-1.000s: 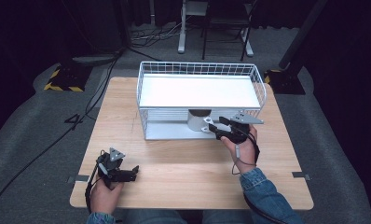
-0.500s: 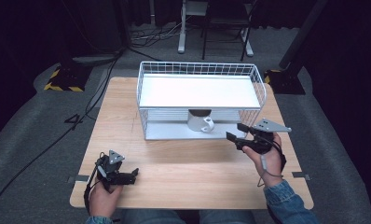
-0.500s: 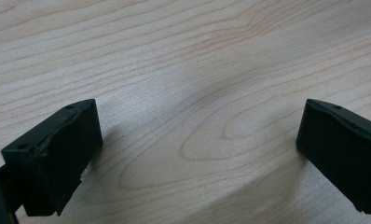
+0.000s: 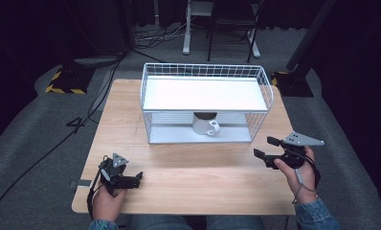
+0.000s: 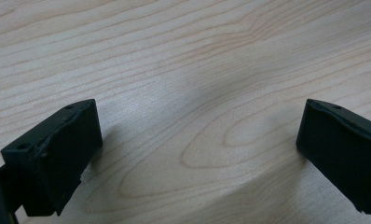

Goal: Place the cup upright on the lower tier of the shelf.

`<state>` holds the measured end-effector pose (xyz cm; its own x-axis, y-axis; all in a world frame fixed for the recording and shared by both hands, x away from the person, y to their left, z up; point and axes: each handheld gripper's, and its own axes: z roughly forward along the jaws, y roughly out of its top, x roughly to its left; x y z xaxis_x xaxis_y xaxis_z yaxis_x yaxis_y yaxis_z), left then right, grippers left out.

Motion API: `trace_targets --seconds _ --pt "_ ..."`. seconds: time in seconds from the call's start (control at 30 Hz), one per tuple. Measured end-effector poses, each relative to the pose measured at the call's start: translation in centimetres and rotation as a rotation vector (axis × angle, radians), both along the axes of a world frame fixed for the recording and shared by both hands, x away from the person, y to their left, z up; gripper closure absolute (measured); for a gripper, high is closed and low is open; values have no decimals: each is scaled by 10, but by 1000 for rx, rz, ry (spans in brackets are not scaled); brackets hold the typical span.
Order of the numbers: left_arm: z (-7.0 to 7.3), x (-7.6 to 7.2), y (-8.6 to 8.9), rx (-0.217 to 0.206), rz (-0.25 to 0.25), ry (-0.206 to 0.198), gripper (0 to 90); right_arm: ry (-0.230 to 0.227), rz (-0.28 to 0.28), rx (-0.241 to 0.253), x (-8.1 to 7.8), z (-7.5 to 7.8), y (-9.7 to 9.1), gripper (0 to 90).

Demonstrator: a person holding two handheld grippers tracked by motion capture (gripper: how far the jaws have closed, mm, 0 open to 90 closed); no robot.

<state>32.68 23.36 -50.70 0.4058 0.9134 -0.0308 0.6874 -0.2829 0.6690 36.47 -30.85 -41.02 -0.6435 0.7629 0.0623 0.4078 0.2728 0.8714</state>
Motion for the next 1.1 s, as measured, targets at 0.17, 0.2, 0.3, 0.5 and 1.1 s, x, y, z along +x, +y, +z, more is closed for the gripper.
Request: trace_targets --seconds 0.17,0.2,0.3,0.5,1.1 --pt "0 2 0 3 -3 -1 4 55 -40 -21 -2 -14 -16 185" --pt "0 2 -1 0 0 0 4 60 -55 -29 -2 -18 -19 185" --pt "0 3 -1 0 -1 -1 4 85 -74 -47 -2 -29 -28 186" --pt "0 3 -1 0 -1 -1 4 139 -106 -66 -2 -48 -43 185" --pt "0 3 -1 0 -1 -1 4 224 -151 -99 -2 -90 -64 180"
